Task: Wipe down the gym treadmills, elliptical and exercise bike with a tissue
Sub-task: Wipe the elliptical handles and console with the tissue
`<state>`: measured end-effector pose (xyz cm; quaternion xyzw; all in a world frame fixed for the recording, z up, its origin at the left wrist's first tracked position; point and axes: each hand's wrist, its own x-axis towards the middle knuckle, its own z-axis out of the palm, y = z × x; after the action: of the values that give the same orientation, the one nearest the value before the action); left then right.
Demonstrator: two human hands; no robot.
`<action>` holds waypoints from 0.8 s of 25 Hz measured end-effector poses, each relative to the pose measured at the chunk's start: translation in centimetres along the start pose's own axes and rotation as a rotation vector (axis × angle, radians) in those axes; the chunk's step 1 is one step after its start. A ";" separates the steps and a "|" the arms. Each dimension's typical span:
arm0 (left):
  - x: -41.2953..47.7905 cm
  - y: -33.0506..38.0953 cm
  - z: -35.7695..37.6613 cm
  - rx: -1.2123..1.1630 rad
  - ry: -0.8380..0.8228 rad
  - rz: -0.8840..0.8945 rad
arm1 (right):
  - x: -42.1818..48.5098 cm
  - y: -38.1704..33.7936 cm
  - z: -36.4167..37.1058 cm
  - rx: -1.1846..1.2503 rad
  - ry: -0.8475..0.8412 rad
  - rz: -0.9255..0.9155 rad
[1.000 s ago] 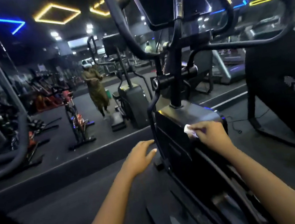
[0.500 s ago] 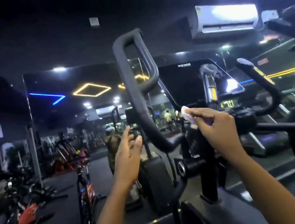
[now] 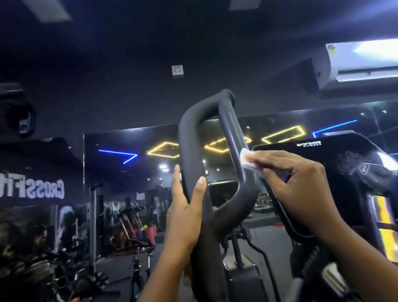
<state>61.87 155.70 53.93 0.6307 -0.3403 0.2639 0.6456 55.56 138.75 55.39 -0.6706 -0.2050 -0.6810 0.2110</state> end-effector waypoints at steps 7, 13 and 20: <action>0.4 -0.3 0.6 -0.074 0.004 -0.015 | 1.6 2.1 1.4 0.029 -0.005 -0.012; 5.0 0.6 -0.5 0.098 -0.111 -0.020 | 9.3 3.9 3.0 -0.110 0.028 0.037; 10.3 1.5 0.1 0.194 -0.045 0.022 | 18.3 7.7 7.9 -0.313 -0.063 -0.084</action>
<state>67.17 154.76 62.88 0.6923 -0.3343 0.2886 0.5707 66.15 136.62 73.82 -0.7070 -0.1306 -0.6916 0.0686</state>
